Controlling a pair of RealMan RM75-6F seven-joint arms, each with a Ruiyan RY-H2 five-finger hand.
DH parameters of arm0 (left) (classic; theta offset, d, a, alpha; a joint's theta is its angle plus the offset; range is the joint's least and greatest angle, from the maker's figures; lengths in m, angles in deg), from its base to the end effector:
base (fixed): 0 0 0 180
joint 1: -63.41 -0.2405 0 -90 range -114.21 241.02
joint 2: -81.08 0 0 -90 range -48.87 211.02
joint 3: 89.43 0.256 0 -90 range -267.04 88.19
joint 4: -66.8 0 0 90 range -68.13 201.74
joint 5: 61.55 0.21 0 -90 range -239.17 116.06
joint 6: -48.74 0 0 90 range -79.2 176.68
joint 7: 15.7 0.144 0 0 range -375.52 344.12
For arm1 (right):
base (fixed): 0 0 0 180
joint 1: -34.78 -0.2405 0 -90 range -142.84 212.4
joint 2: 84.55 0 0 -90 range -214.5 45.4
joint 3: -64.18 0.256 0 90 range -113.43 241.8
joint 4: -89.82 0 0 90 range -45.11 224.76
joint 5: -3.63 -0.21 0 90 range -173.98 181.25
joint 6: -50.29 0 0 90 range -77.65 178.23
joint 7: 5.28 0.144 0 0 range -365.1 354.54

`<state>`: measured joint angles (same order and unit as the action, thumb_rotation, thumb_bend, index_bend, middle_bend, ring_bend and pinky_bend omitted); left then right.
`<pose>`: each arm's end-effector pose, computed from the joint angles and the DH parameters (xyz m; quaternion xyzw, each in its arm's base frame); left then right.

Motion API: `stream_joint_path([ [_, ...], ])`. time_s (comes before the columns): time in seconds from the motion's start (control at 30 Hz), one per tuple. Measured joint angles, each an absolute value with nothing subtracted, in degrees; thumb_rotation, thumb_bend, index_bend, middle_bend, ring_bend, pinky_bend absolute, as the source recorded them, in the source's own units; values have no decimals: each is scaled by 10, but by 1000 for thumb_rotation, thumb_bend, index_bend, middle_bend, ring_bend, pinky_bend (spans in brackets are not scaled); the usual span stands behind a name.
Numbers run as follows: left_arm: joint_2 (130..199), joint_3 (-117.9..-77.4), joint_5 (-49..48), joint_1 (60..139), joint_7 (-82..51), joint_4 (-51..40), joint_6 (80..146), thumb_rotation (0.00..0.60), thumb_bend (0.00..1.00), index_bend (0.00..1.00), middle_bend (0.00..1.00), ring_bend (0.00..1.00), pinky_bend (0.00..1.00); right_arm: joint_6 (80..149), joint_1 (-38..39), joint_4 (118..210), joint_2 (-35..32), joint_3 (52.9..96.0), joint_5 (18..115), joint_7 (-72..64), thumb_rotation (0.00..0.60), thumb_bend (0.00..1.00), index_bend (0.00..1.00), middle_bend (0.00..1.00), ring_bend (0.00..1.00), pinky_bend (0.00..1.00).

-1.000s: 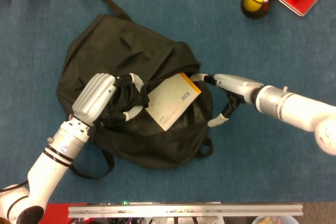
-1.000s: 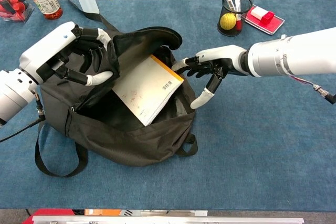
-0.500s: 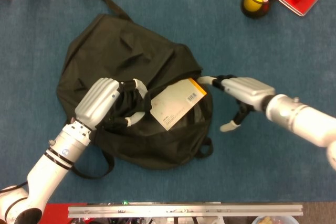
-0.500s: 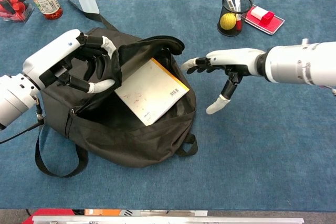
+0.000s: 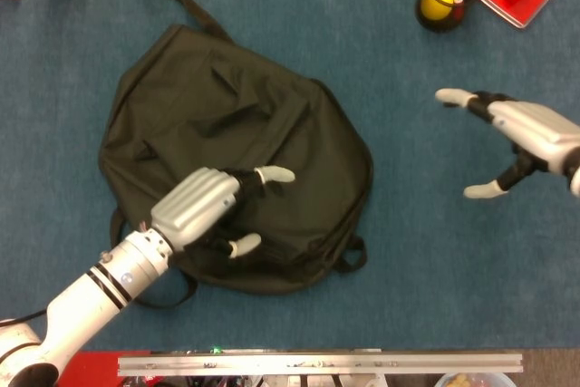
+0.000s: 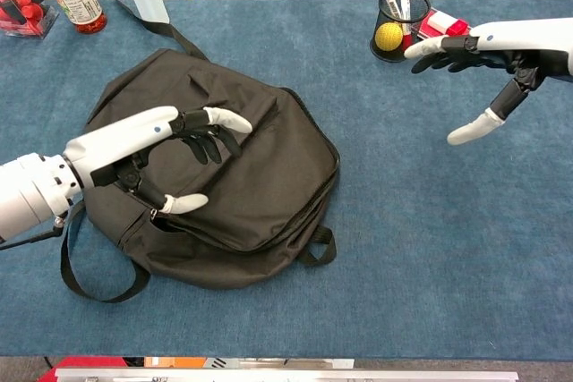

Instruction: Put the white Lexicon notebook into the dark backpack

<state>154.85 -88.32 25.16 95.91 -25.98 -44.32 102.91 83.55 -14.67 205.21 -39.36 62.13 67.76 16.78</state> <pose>-0.1326 0.2163 0.0161 -0.7154 -0.5379 -0.4174 0.1571 -0.1662 -0.2863 0.1191 0.6888 -0.6214 0.2565 0.2714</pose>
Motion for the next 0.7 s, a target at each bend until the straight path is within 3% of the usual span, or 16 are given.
stream_joint_path([
  [0.17, 1539, -878, 236, 967, -223, -465, 1016, 600, 271, 90, 229, 283, 295, 832, -116, 2041, -409, 637, 719, 200, 600, 99, 0, 119, 0, 0],
  [0.33, 1533, -879, 234, 956, -216, -467, 1045, 600, 272, 97, 229, 284, 295, 835, -91, 2028, -421, 644, 743, 208, 600, 103, 0, 123, 0, 0],
  [0.47, 1511, -881, 234, 942, -219, -461, 1075, 600, 272, 108, 229, 284, 296, 854, -70, 2023, -430, 643, 748, 198, 600, 183, 3, 133, 0, 0],
  [0.6, 1484, -883, 236, 927, -234, -448, 1100, 600, 272, 117, 234, 284, 296, 887, -46, 2018, -433, 638, 751, 163, 600, 229, 51, 171, 15, 2],
  [0.7, 1471, -884, 239, 915, -244, -426, 1123, 600, 272, 122, 239, 286, 295, 929, -20, 2014, -431, 631, 749, 122, 600, 233, 107, 207, 60, 63],
])
